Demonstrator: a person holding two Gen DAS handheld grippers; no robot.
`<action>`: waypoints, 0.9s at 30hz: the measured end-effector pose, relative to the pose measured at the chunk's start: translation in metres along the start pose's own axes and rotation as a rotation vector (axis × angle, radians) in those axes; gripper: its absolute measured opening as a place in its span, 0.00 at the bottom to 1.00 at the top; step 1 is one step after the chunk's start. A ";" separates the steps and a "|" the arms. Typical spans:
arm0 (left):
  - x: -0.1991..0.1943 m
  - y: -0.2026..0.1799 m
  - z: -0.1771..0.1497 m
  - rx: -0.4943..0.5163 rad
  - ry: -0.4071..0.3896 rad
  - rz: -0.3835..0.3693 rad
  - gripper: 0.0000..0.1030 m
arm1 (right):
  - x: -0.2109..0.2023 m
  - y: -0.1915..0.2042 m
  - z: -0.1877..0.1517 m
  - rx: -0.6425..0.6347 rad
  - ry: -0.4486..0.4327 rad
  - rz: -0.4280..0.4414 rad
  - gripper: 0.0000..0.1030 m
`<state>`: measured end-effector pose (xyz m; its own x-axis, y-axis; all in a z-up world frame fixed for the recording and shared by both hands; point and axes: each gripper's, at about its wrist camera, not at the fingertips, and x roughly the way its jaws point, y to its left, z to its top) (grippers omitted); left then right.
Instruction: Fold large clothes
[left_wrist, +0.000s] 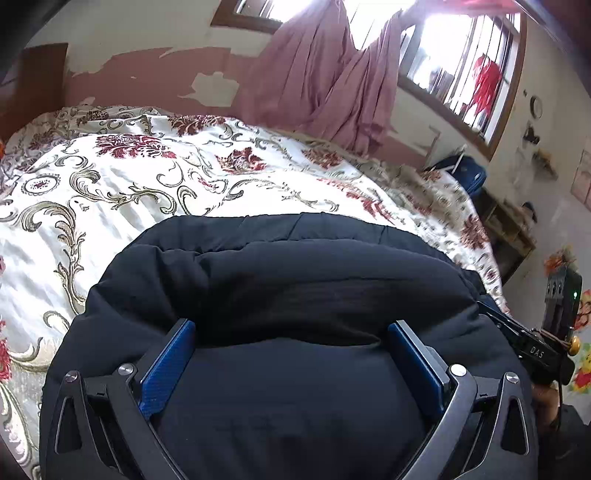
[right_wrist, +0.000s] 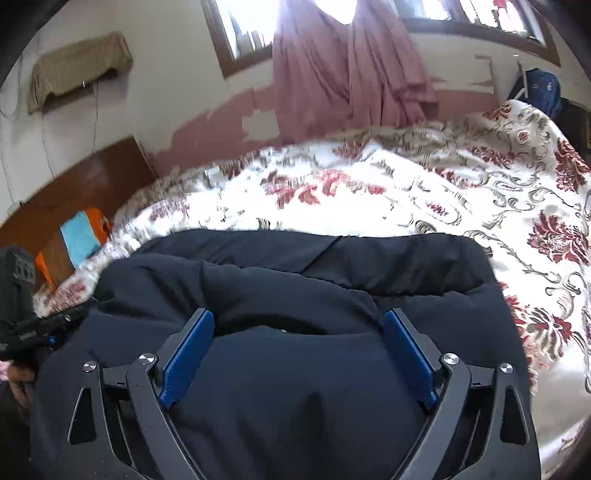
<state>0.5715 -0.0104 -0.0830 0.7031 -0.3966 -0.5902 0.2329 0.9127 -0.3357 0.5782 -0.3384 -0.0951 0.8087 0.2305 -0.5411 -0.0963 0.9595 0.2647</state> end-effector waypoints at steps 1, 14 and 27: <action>-0.004 0.003 -0.001 -0.011 -0.005 -0.013 1.00 | -0.008 -0.003 -0.001 0.020 -0.012 0.000 0.87; -0.081 0.095 -0.007 -0.323 -0.008 0.056 1.00 | -0.096 -0.111 -0.041 0.287 0.041 -0.037 0.87; -0.081 0.149 -0.056 -0.358 0.161 0.119 1.00 | -0.059 -0.131 -0.083 0.349 0.215 -0.031 0.96</action>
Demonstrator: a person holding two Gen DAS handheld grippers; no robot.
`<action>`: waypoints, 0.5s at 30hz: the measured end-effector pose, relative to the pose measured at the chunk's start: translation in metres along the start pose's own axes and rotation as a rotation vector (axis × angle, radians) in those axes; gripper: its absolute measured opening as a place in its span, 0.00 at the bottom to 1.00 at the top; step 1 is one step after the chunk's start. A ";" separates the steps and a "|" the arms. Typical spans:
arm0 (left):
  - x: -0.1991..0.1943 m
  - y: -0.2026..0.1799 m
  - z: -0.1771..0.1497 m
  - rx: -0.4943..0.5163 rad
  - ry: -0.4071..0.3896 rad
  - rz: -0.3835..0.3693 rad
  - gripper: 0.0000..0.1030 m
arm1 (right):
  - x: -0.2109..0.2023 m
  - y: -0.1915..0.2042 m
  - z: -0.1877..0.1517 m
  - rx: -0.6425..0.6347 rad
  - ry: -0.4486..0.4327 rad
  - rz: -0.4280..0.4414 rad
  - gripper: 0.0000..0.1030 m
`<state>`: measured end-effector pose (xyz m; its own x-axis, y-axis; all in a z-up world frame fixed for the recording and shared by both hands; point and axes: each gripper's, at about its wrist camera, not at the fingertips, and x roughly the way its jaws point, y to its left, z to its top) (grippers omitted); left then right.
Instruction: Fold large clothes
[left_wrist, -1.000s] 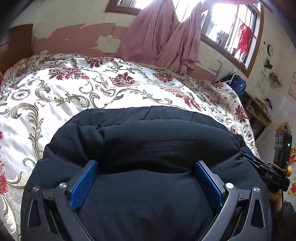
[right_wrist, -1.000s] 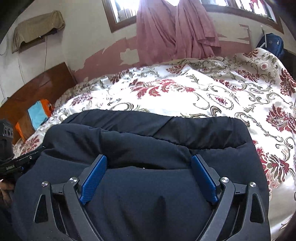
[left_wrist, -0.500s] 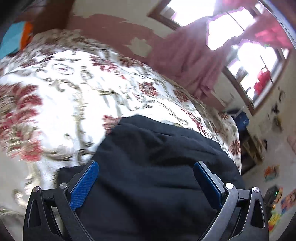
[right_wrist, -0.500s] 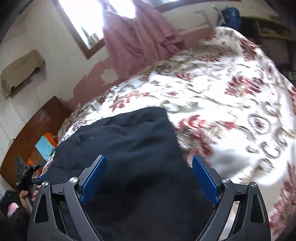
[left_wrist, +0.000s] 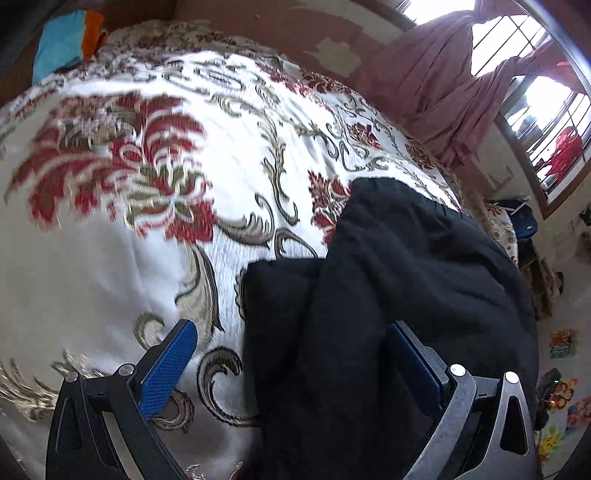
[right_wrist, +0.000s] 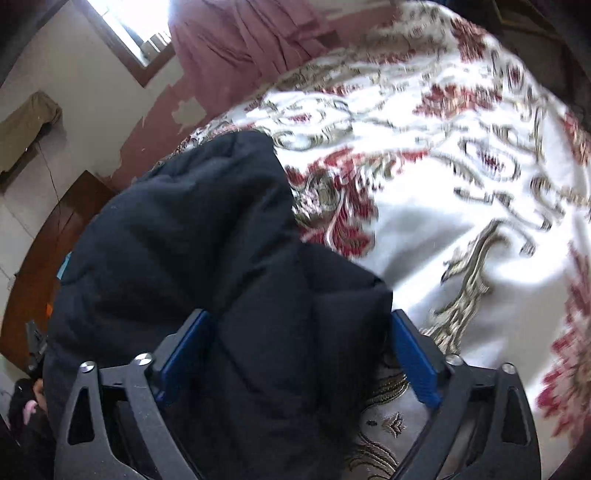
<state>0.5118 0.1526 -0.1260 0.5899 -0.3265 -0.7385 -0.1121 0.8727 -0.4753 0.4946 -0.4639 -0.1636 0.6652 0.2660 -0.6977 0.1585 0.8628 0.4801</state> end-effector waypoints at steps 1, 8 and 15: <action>0.002 0.001 -0.002 -0.005 0.001 -0.012 1.00 | 0.001 -0.003 -0.002 0.011 0.002 0.009 0.97; 0.016 0.003 -0.011 0.017 0.002 -0.081 1.00 | 0.009 -0.008 -0.009 0.001 -0.025 0.041 0.99; 0.019 0.004 -0.012 0.026 0.005 -0.111 1.00 | 0.011 -0.014 -0.013 0.012 -0.019 0.101 0.99</action>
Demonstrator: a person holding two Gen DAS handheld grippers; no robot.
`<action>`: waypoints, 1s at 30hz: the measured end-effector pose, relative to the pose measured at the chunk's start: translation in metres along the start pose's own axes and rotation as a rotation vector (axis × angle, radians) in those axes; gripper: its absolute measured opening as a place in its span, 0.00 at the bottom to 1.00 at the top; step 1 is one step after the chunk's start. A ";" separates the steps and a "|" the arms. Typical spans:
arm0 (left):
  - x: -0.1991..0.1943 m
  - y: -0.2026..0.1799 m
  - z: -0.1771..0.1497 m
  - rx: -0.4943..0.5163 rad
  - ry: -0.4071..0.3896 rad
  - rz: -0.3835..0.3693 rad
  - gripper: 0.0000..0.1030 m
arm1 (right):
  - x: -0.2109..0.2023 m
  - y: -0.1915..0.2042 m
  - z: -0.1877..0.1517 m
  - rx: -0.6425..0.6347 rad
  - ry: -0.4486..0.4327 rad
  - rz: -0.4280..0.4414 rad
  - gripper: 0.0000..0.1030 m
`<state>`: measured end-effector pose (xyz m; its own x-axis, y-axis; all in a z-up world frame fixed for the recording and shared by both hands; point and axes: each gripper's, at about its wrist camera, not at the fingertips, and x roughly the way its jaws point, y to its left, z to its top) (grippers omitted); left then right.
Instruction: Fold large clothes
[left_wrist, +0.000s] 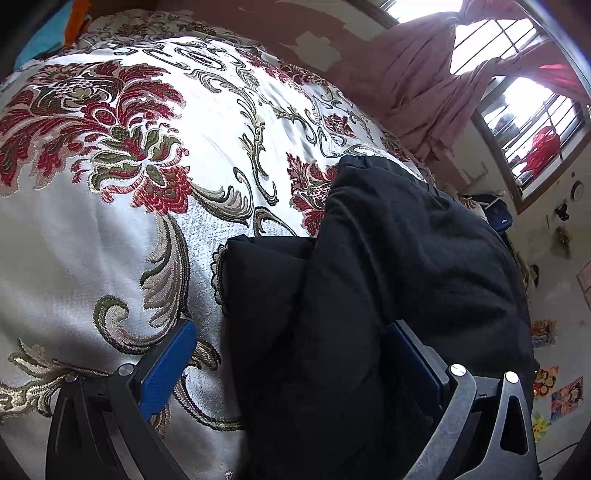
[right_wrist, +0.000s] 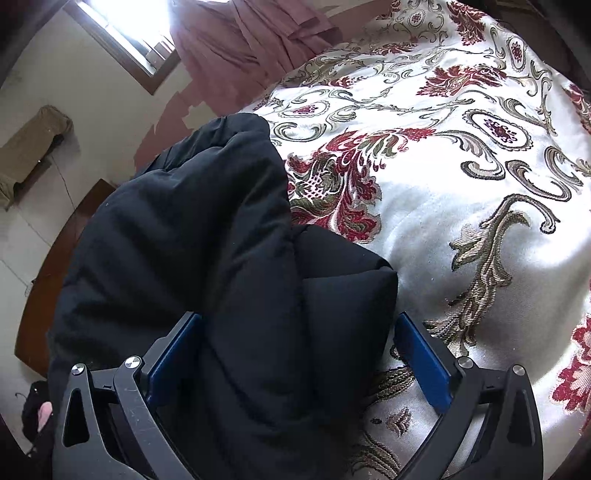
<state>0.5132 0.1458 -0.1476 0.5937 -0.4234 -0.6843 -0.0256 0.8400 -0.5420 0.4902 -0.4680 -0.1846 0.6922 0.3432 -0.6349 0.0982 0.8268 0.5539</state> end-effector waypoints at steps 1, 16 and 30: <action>0.000 0.000 0.000 0.000 -0.001 0.000 1.00 | 0.001 -0.001 0.000 0.005 0.005 0.025 0.99; 0.013 -0.005 0.008 0.037 0.130 -0.178 1.00 | 0.019 0.004 0.003 0.017 0.116 0.293 0.99; 0.021 -0.008 0.006 0.042 0.155 -0.162 1.00 | 0.001 0.035 -0.022 -0.087 -0.011 0.193 0.81</action>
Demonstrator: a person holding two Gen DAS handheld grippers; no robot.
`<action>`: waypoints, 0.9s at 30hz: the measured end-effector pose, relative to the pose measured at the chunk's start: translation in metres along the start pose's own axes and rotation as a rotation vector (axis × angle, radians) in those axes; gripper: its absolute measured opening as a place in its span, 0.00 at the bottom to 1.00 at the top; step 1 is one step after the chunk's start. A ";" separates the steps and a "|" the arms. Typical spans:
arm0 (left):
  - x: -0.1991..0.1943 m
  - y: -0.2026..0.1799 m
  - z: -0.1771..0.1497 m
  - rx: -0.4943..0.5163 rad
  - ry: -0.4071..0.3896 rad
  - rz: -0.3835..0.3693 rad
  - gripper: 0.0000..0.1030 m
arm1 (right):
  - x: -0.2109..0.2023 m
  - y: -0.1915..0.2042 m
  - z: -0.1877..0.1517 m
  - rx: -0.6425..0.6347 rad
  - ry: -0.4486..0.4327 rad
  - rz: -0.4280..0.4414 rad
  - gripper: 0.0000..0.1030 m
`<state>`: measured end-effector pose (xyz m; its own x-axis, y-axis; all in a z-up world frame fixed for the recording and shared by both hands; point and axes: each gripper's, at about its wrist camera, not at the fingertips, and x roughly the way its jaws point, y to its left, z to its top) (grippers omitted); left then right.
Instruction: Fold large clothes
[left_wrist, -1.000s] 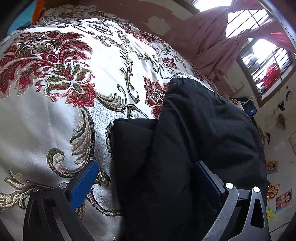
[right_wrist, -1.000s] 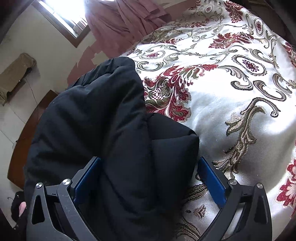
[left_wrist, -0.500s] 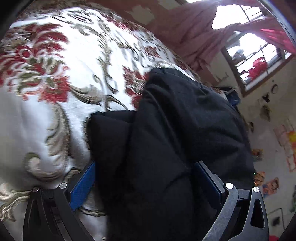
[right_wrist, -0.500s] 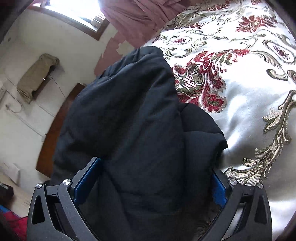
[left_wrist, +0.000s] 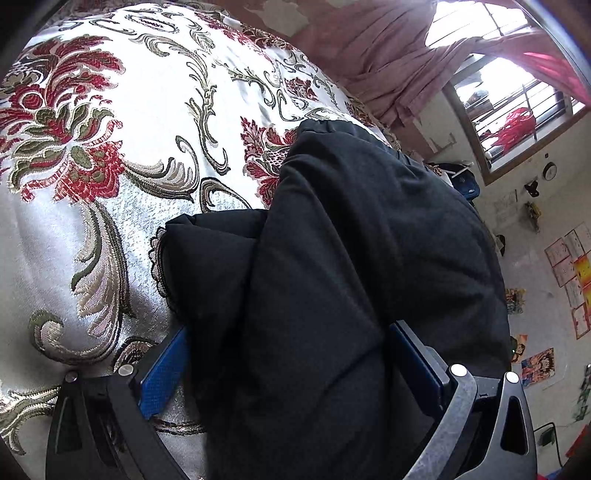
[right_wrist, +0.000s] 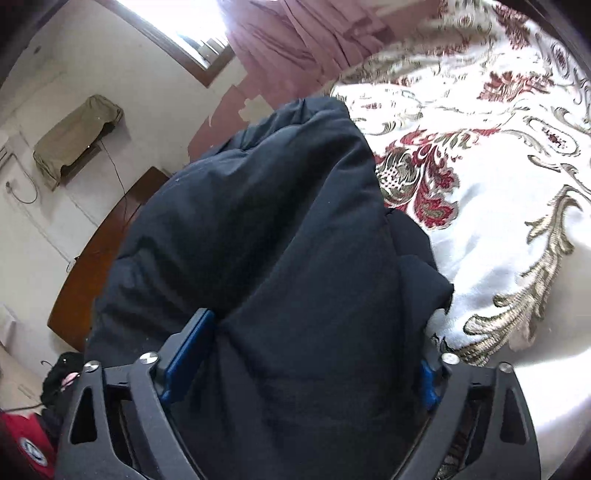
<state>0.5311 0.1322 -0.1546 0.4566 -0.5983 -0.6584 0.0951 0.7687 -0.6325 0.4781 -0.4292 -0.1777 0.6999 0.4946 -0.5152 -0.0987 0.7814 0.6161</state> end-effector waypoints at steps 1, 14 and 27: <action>0.000 0.000 0.000 0.002 -0.001 0.003 1.00 | -0.002 -0.001 0.000 0.005 -0.010 0.000 0.80; 0.002 0.001 0.004 -0.036 0.022 0.013 0.97 | 0.015 -0.020 0.007 0.175 0.043 0.026 0.81; -0.040 -0.056 0.003 0.040 -0.080 0.156 0.19 | -0.016 0.028 0.018 0.177 0.005 -0.103 0.18</action>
<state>0.5101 0.1138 -0.0918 0.5376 -0.4520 -0.7118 0.0515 0.8602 -0.5074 0.4771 -0.4220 -0.1410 0.6965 0.4175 -0.5836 0.0993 0.7494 0.6546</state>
